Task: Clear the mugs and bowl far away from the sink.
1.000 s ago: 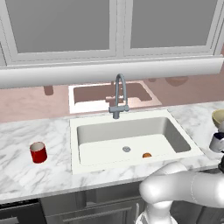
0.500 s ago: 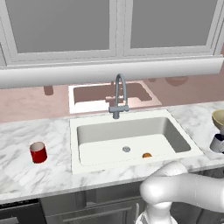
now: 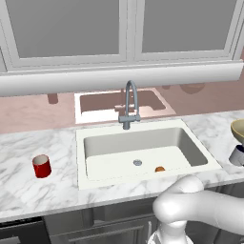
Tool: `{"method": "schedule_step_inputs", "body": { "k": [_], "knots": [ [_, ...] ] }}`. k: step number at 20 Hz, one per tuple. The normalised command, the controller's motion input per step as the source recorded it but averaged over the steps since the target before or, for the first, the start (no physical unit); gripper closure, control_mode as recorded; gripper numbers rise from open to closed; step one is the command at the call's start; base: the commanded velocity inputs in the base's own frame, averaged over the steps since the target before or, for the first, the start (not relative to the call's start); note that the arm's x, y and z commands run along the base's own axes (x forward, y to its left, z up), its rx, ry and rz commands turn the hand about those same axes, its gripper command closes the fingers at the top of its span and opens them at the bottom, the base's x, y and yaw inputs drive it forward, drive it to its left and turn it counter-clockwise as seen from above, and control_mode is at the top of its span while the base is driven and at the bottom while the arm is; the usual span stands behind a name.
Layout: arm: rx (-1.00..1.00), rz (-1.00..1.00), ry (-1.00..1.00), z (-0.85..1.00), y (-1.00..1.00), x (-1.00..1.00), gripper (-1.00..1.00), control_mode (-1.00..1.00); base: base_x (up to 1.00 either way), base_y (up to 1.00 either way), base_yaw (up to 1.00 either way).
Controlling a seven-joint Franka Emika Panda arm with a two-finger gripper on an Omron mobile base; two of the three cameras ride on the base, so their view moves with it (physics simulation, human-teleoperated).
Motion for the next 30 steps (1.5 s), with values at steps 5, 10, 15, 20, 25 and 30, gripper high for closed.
{"method": "schedule_step_inputs", "body": {
  "k": [5,10,15,20,25,30],
  "knots": [
    [0.00,0.00,0.03,-0.25,0.00,0.01,1.00,-1.00,0.00,0.00,0.00],
    [0.00,0.00,0.08,-0.21,0.03,0.02,1.00,-1.00,0.00,0.00,0.00],
    [0.00,0.00,0.01,-0.02,0.00,0.00,1.00,-1.00,0.00,0.00,0.00],
    [0.00,0.00,-0.01,0.00,0.00,-0.02,1.00,-1.00,0.00,0.00,0.00],
    [0.00,0.00,-0.13,0.04,0.06,-0.23,1.00,-1.00,0.00,0.00,0.00],
    [-0.05,0.05,-0.30,0.50,0.18,-0.51,1.00,-1.00,0.00,0.00,0.00]
  ]
}}
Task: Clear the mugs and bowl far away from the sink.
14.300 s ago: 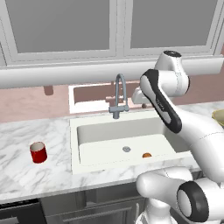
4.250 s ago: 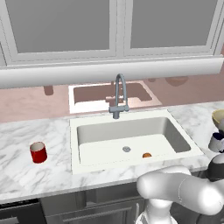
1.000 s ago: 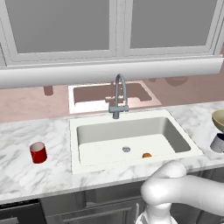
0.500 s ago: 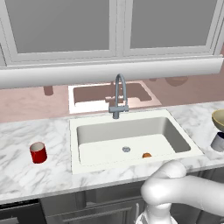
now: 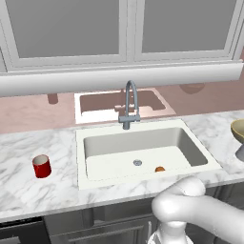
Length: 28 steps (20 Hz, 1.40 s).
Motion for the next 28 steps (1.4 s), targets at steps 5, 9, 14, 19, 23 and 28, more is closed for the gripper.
{"method": "schedule_step_inputs", "body": {
  "k": [5,9,14,19,23,28],
  "knots": [
    [-0.13,0.08,-0.38,0.76,0.45,-0.53,1.00,-1.00,0.00,0.00,0.00],
    [-0.18,0.10,-0.27,0.72,0.70,-0.40,1.00,-1.00,0.00,0.00,0.00],
    [-0.22,0.13,-0.20,0.55,0.93,-0.20,1.00,-1.00,0.00,0.00,0.00],
    [-0.25,0.20,-0.09,0.50,0.87,0.00,1.00,-1.00,0.00,0.00,0.00],
    [-0.18,0.21,-0.01,0.32,0.40,0.00,1.00,-1.00,0.00,0.00,0.00],
    [-0.05,0.10,0.00,0.00,0.08,0.00,1.00,-1.00,0.00,0.00,0.00]
  ]
}}
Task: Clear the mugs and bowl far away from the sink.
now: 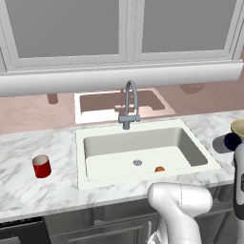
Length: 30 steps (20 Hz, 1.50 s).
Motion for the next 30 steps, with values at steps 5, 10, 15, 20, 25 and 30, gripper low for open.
{"method": "schedule_step_inputs", "body": {
  "k": [5,10,15,20,25,30],
  "knots": [
    [-0.01,0.00,0.00,0.00,0.02,0.02,1.00,-1.00,0.00,0.00,0.00],
    [0.00,0.00,0.00,0.00,0.00,0.00,1.00,-1.00,0.00,0.00,0.00],
    [0.00,0.00,0.00,0.00,0.00,0.00,1.00,1.00,0.00,0.00,0.01],
    [0.00,0.00,0.00,0.00,0.00,0.00,1.00,1.00,-0.10,0.00,0.04],
    [0.00,0.00,0.00,0.00,0.00,0.00,1.00,1.00,-0.35,0.00,0.05],
    [0.00,0.00,0.00,0.00,0.00,0.00,1.00,1.00,-0.59,0.00,0.05]
  ]
}}
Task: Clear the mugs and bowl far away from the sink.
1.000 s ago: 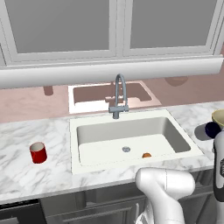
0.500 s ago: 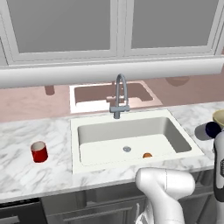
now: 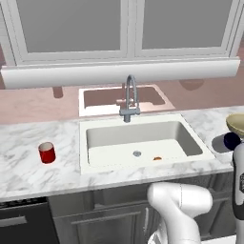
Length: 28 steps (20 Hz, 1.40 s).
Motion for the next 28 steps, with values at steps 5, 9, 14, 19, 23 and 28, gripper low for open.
{"method": "schedule_step_inputs", "body": {
  "k": [5,9,14,19,23,28],
  "knots": [
    [0.00,0.00,0.00,0.00,0.00,0.00,1.00,1.00,-0.76,0.00,0.06],
    [0.00,0.00,0.00,0.00,0.00,0.00,1.00,1.00,-0.90,0.00,0.06],
    [0.00,0.00,0.00,0.00,0.00,0.00,1.00,1.00,-0.85,0.00,0.06],
    [0.00,0.00,0.00,0.00,0.00,0.00,1.00,1.00,-0.43,0.00,0.11],
    [0.00,0.00,0.00,0.00,0.00,0.00,1.00,1.00,-0.13,0.00,0.18],
    [0.00,0.00,0.00,0.00,0.00,0.00,1.00,1.00,0.00,0.00,0.27]
  ]
}}
